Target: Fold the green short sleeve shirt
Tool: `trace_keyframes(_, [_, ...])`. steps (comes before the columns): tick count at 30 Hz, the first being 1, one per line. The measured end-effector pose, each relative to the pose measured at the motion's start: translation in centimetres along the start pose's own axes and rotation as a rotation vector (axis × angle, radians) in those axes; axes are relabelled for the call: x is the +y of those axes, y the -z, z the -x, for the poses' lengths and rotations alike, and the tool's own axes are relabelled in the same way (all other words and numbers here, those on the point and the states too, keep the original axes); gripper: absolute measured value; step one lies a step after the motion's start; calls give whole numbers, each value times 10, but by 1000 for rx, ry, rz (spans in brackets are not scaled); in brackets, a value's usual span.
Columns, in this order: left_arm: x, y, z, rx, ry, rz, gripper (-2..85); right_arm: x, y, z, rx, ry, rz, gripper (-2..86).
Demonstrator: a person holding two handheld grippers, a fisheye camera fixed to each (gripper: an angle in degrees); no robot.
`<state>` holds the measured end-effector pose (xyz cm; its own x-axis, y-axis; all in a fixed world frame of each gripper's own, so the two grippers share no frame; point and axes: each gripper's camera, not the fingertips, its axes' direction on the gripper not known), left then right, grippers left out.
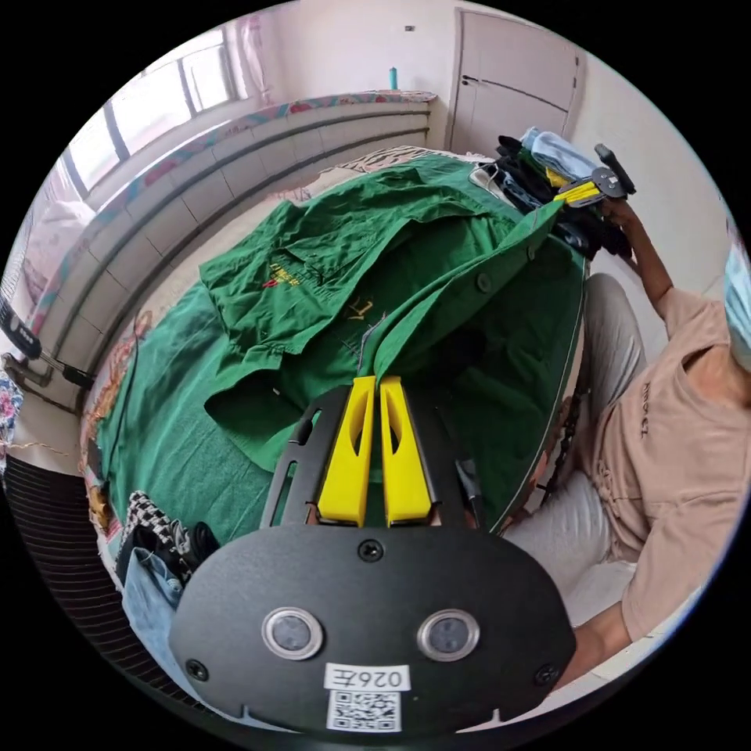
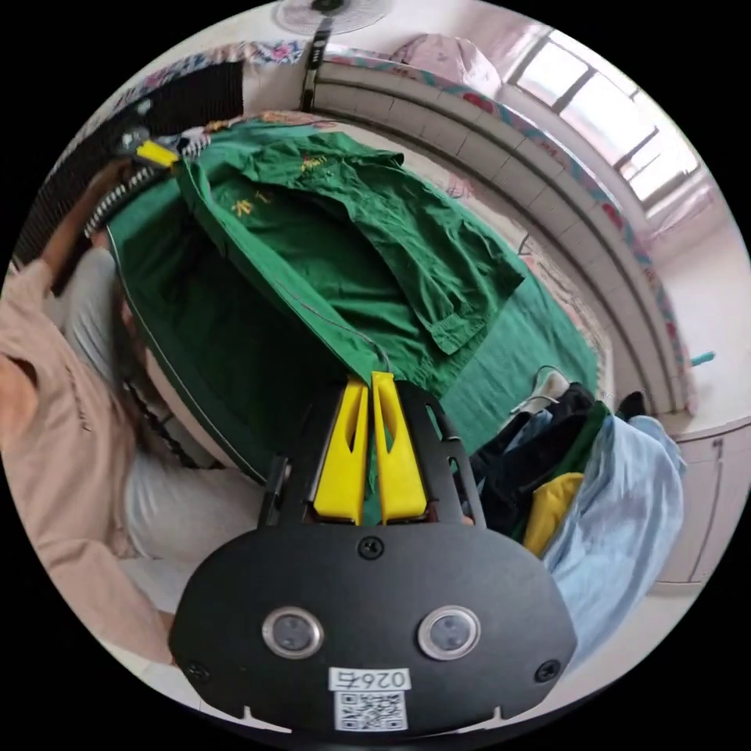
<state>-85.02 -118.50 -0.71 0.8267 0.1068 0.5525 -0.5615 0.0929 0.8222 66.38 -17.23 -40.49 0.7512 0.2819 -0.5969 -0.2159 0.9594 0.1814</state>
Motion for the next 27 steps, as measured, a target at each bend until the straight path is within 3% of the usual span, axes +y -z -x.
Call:
trace_keyframes(3, [-31,-43,35,119,87,61,-4,-44,-52,-69,-219,-71,139,-14])
trace_keyframes(11, [-95,-194,54,249,183,422,16,-132,-279,-83,-113,-81,560,-3])
trace_keyframes(15, [-82,-172,35,254,186,390,57,-109,-289,-64,-33,-58,555,38])
trace_keyframes(19, [-55,-123,18,218,251,300,47,-65,-283,-74,-90,-151,531,46])
trace_keyframes(22, [-40,-72,-9,71,334,220,-1,-29,-270,-72,-82,-216,497,60])
trace_keyframes(24, [-45,-40,-51,-226,365,248,-8,-8,-252,-63,-86,-260,432,61])
trace_keyframes(27, [-78,-22,-150,-465,221,215,-9,7,-243,-45,-68,-276,384,57])
